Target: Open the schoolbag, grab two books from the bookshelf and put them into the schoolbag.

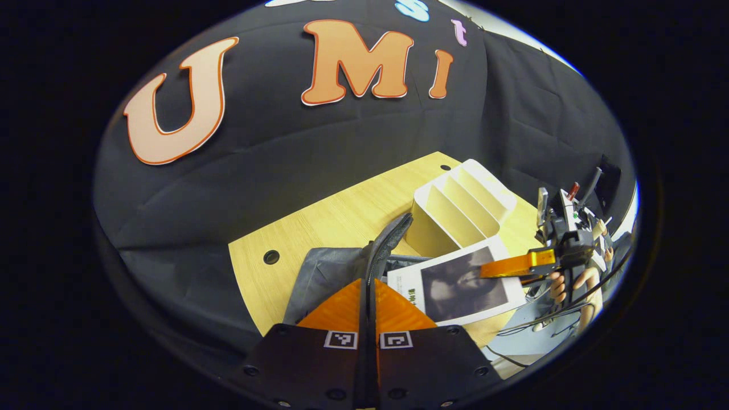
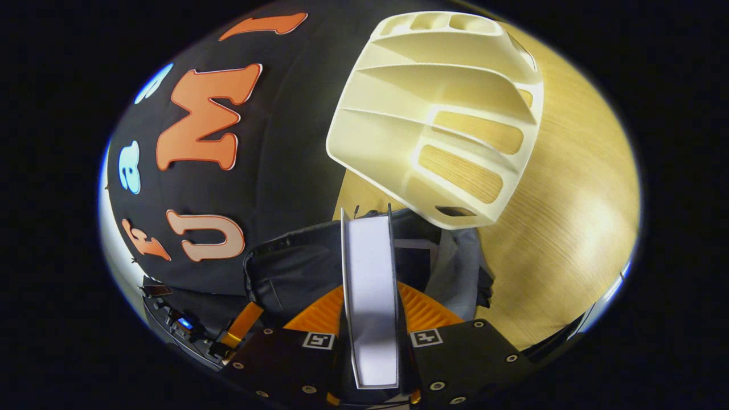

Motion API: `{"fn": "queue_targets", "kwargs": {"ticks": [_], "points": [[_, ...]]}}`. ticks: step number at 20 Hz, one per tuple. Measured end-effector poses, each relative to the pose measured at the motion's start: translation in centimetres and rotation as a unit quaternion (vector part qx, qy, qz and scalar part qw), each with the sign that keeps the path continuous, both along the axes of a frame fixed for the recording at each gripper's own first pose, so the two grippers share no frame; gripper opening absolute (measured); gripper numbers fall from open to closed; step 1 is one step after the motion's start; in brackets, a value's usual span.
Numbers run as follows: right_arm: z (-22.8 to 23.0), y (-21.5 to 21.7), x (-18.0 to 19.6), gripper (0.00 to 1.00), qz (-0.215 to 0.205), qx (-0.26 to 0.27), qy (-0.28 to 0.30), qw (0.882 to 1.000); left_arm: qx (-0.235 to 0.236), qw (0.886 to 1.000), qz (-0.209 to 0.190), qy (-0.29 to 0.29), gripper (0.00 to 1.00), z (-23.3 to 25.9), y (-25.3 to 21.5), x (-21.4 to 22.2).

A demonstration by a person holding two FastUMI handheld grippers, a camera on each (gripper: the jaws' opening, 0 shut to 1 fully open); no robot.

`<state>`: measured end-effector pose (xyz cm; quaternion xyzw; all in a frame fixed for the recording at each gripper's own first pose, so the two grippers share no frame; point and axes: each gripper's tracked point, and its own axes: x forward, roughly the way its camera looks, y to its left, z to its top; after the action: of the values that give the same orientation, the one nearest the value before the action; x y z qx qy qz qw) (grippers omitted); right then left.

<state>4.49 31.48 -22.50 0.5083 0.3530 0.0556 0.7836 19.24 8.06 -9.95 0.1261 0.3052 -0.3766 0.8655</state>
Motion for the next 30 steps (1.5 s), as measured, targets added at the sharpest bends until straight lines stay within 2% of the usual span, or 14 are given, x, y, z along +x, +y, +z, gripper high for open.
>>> {"fn": "queue_targets", "kwargs": {"ticks": [3, 9, 13, 14, 15, 16, 19, 21, 23, 24, 25, 27, 28, 30], "points": [[-1.7, 2.3, 1.6, 0.34, 0.003, 0.004, -0.008, 1.000, 0.017, 1.000, -0.012, -0.017, 0.00, 0.3, -0.6, -0.3], [-3.7, 6.9, 4.7, 0.33, 0.000, 0.015, -0.034, 0.999, 0.022, 0.999, -0.027, -0.019, 0.00, 0.3, -1.5, -1.4], [-4.2, 7.6, 6.0, 0.33, -0.027, 0.013, -0.058, 0.998, 0.010, 0.999, -0.035, -0.015, 0.00, 0.6, -2.0, -1.8], [-4.3, 7.6, 6.6, 0.43, -0.035, 0.012, -0.059, 0.998, 0.009, 0.999, -0.035, -0.014, 0.00, 0.6, -2.0, -1.9], [-4.6, 7.3, 7.2, 0.43, -0.047, 0.006, -0.058, 0.997, 0.008, 0.999, -0.035, -0.014, 0.00, 0.5, -2.0, -2.0], [-5.0, 7.0, 7.4, 0.34, -0.056, 0.000, -0.054, 0.997, 0.007, 0.999, -0.035, -0.013, 0.00, 0.5, -1.9, -2.1], [-5.4, 7.1, 7.2, 0.37, -0.061, -0.011, -0.037, 0.997, 0.000, 0.999, -0.031, -0.007, 0.00, 0.3, -1.8, -2.3], [-6.5, 6.8, 6.8, 0.40, -0.059, -0.039, -0.008, 0.997, -0.002, 1.000, -0.026, -0.004, 0.01, 0.0, -1.6, -2.1], [-7.3, 6.2, 5.9, 0.53, -0.062, -0.057, 0.021, 0.996, -0.008, 1.000, -0.025, 0.004, 0.00, -0.2, -1.4, -2.5], [-7.6, 6.0, 5.5, 0.45, -0.063, -0.066, 0.034, 0.995, -0.011, 1.000, -0.024, 0.005, 0.00, -0.2, -1.3, -2.6], [-7.7, 5.8, 5.0, 0.61, -0.058, -0.076, 0.044, 0.994, -0.014, 1.000, -0.021, 0.005, 0.01, -0.3, -1.1, -2.6], [-7.3, 5.5, 4.1, 0.71, -0.044, -0.103, 0.053, 0.992, -0.019, 1.000, -0.015, 0.010, 0.00, -0.5, -0.7, -2.6], [-6.9, 5.3, 3.7, 0.83, -0.037, -0.115, 0.053, 0.991, -0.025, 1.000, -0.011, 0.014, 0.00, -0.6, -0.6, -2.7], [-5.9, 4.7, 2.9, 0.96, -0.025, -0.133, 0.054, 0.989, -0.038, 0.999, -0.001, 0.024, 0.01, -0.7, -0.5, -2.7]]}}
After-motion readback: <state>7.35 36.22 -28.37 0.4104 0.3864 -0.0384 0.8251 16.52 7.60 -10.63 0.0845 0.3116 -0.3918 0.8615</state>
